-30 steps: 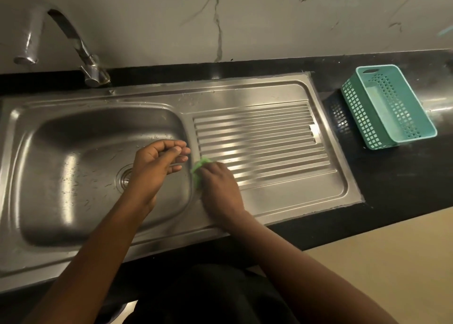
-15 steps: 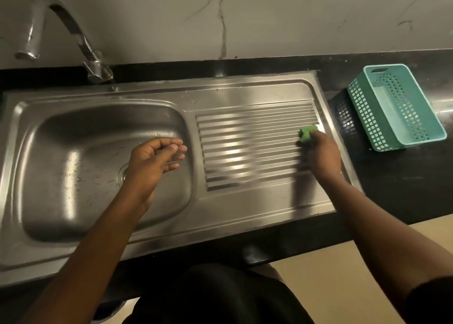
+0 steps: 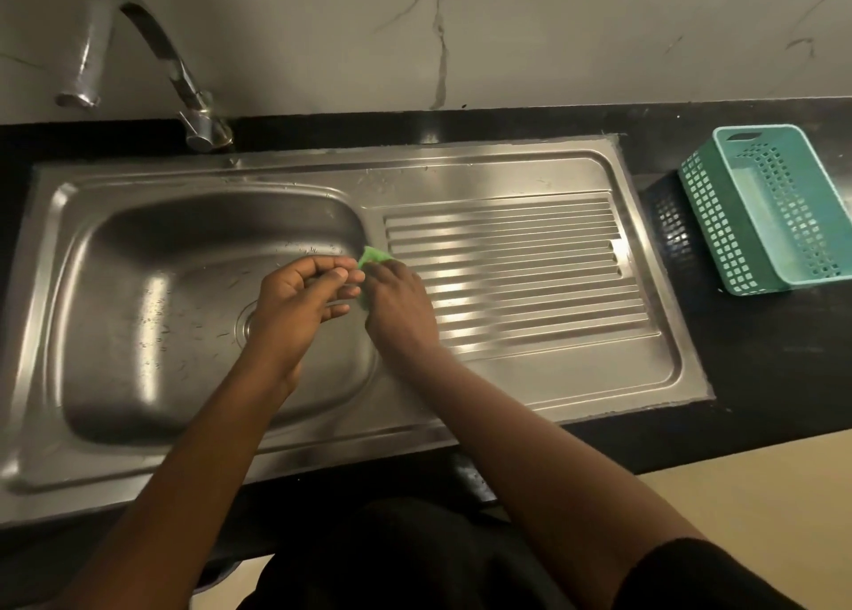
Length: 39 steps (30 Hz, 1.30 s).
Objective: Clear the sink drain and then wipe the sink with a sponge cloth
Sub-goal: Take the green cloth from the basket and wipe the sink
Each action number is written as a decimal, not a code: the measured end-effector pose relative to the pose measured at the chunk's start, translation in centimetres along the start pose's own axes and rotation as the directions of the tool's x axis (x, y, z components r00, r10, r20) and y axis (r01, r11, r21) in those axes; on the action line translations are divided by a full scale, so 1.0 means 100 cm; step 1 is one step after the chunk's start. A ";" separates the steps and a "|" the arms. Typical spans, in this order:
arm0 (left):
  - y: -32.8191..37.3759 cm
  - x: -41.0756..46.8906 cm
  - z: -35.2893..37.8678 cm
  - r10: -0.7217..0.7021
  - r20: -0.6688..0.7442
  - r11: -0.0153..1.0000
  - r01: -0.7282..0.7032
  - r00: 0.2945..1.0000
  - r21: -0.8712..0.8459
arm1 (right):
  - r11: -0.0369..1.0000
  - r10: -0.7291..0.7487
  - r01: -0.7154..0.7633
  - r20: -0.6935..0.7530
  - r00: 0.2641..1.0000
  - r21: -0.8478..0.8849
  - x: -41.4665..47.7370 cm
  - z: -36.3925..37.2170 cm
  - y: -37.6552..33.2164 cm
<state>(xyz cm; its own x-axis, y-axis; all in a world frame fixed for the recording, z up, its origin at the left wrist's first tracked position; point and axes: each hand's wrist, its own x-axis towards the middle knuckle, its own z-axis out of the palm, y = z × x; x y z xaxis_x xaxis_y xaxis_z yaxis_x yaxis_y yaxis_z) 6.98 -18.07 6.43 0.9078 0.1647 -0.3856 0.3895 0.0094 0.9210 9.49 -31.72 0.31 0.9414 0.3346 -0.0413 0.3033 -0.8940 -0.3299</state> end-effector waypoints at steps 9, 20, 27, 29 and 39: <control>0.002 0.004 -0.006 -0.010 0.009 1.000 0.010 1.000 -0.022 | 0.989 0.143 -0.146 -0.108 0.984 -0.025 -0.019 -0.051 0.160; 0.000 0.002 -0.016 -0.013 -0.005 0.999 0.013 1.000 -0.029 | 0.916 0.397 -0.401 -0.208 0.894 0.020 -0.025 -0.027 0.118; 0.007 0.004 0.002 -0.016 0.015 1.000 0.016 1.000 0.005 | 0.999 0.037 -0.038 -0.047 0.998 -0.019 0.008 0.001 -0.001; 0.009 0.006 0.004 -0.002 0.024 1.000 0.002 1.000 0.021 | 0.995 -0.091 0.091 0.008 0.996 -0.031 0.005 0.006 -0.006; -0.001 0.015 -0.017 -0.007 0.012 1.000 0.007 1.000 -0.021 | 0.987 0.146 -0.153 -0.124 0.981 -0.053 -0.030 -0.050 0.174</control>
<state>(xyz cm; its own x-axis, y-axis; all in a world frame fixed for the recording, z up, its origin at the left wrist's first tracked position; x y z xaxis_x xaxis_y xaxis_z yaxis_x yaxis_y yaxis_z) 8.07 -16.10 5.88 0.9068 0.1530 -0.3929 0.3928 0.0318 0.9191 12.65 -49.81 -0.65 0.9865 0.1610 0.0285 0.1627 -0.9491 -0.2696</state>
